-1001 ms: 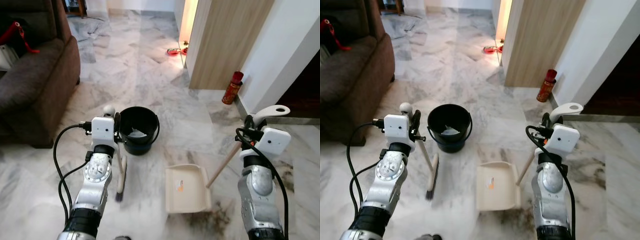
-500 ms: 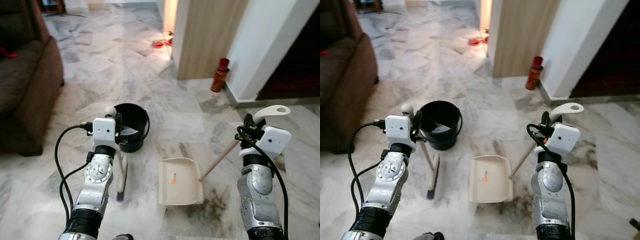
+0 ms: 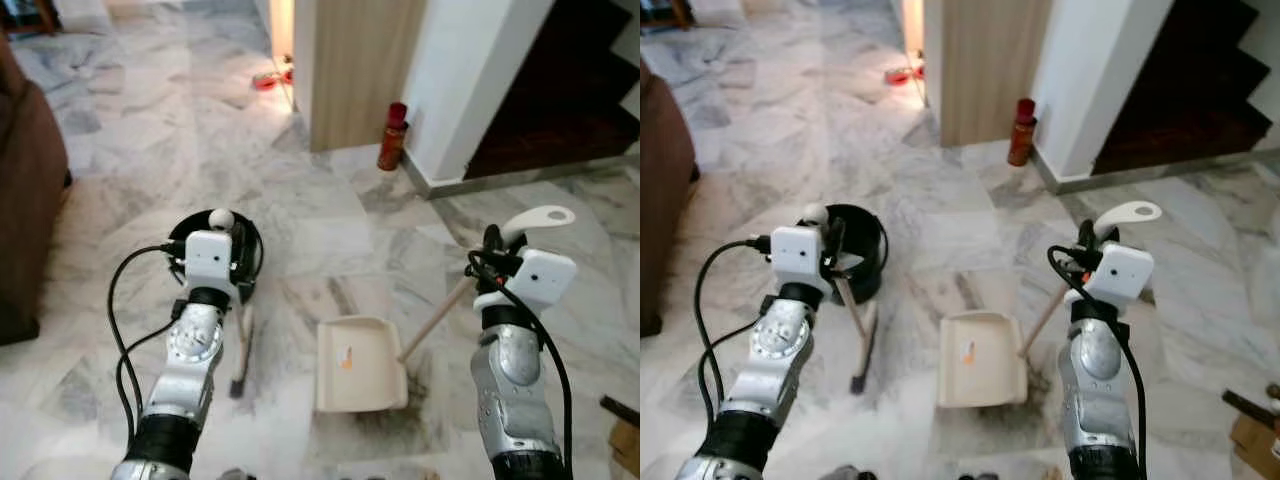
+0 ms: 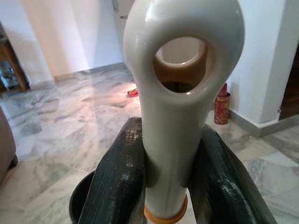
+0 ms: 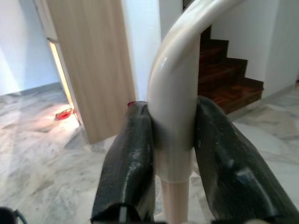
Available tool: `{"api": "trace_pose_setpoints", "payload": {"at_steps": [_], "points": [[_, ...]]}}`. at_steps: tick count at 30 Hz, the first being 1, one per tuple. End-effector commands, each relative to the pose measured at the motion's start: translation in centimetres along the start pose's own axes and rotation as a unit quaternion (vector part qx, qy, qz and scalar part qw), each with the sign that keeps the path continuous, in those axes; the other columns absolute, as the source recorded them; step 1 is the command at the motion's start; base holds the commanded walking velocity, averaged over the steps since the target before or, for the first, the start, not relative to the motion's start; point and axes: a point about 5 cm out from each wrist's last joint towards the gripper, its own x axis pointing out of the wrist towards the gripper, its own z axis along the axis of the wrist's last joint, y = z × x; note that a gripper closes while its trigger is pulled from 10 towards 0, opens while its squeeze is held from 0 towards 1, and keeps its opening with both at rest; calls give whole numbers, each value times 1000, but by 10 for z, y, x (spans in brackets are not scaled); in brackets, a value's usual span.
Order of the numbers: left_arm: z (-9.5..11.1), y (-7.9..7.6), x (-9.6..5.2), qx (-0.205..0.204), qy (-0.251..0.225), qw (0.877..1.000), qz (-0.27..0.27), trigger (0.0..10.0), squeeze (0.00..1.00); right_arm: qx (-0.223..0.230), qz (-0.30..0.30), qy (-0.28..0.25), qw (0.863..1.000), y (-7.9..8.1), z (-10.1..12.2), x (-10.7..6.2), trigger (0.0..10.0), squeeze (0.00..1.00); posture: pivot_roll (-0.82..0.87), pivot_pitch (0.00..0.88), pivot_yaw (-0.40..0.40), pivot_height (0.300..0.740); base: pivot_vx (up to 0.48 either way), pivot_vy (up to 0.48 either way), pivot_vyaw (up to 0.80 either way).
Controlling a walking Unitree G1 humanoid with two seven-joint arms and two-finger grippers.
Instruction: Sweep floor
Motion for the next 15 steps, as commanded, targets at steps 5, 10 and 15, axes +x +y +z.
{"api": "trace_pose_setpoints", "payload": {"at_steps": [5, 10, 15], "points": [[10, -10, 4, -7, -22, 1000, -11, 10000, 0, -7, -14, -10, 1000, -8, 6, 4, 10000, 0, 55, 117, -58, 740, 0, -73, -800], [10, -9, 4, -6, -22, 1000, -11, 10000, 0, -8, -13, -8, 1000, -8, 5, 4, 10000, 0, 55, 118, -59, 740, 0, 0, -800], [10, -10, 4, -6, -23, 1000, -10, 10000, 0, -7, -13, -7, 1000, -8, 5, 4, 10000, 0, 54, 119, -60, 740, 0, 0, -800]]}}
